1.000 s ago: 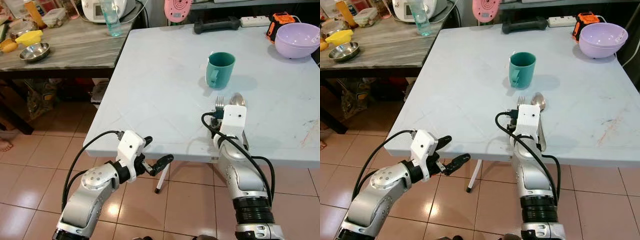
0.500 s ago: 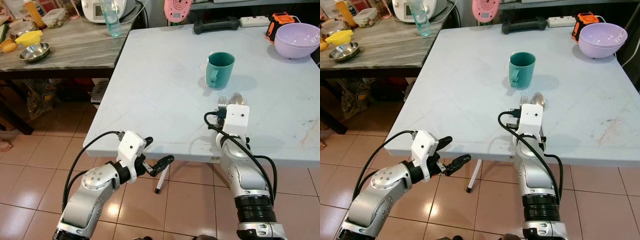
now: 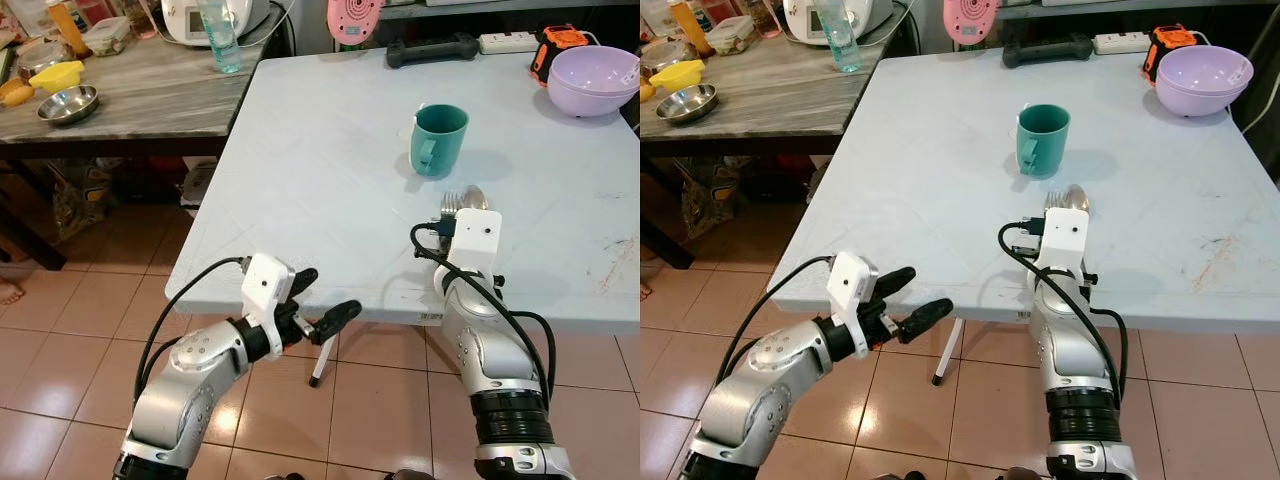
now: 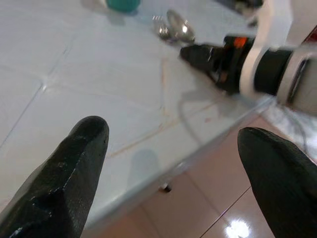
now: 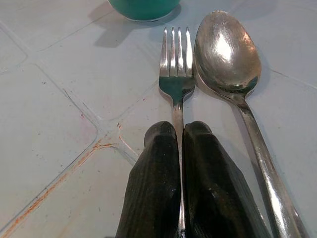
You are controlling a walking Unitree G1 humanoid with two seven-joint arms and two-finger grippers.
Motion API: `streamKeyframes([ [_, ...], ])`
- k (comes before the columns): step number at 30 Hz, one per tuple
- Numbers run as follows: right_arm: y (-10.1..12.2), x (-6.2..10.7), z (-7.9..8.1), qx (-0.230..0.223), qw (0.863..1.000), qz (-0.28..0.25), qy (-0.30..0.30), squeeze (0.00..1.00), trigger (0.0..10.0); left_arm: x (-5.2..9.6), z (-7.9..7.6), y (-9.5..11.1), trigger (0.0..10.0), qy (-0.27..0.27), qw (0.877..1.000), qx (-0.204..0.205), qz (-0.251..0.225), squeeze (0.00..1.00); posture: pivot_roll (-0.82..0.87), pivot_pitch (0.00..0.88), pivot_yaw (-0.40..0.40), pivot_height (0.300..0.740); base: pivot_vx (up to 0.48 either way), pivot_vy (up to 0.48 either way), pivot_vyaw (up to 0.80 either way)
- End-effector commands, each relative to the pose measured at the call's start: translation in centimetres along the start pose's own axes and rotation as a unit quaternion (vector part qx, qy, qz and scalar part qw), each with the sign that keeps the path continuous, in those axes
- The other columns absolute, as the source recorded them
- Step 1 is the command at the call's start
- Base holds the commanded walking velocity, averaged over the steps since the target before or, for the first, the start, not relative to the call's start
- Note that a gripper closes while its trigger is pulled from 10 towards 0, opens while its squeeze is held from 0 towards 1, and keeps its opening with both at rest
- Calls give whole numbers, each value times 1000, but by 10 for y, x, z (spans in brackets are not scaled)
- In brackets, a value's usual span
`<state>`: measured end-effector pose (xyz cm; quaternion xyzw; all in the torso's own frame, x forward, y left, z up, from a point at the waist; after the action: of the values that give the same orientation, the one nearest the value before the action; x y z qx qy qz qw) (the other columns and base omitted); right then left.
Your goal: Setting the table
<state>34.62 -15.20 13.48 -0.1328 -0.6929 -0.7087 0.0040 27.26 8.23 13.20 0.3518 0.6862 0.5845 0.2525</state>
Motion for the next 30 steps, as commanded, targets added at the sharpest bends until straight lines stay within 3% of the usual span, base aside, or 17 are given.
streamKeyframes([
  [1,-18,0,5,2,999,42,12,0,0,2,1,9,10000,3,1000,10,-15,0,-158,148,131,740,0,0,0],
  [20,-19,0,6,1,999,43,16,0,0,0,-4,12,10000,-8,1000,19,-12,0,-160,141,132,740,0,0,0],
  [30,13,11,18,5,997,-44,62,0,0,-2,-2,19,10000,-4,1000,15,-26,0,-161,123,129,740,0,0,0],
])
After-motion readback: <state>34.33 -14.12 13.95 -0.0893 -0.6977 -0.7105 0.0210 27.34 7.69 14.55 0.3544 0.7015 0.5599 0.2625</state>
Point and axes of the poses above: a point about 5 cm out from each wrist's last joint towards the gripper, its own x axis pointing back from the gripper into the wrist, its own y axis along the axis of the wrist's last joint, z = x × y, the point moved 1 cm from there along -x, pointing out of the wrist towards the gripper, and after that the axes turned 1 degree about -x, right-handed, at the moved point
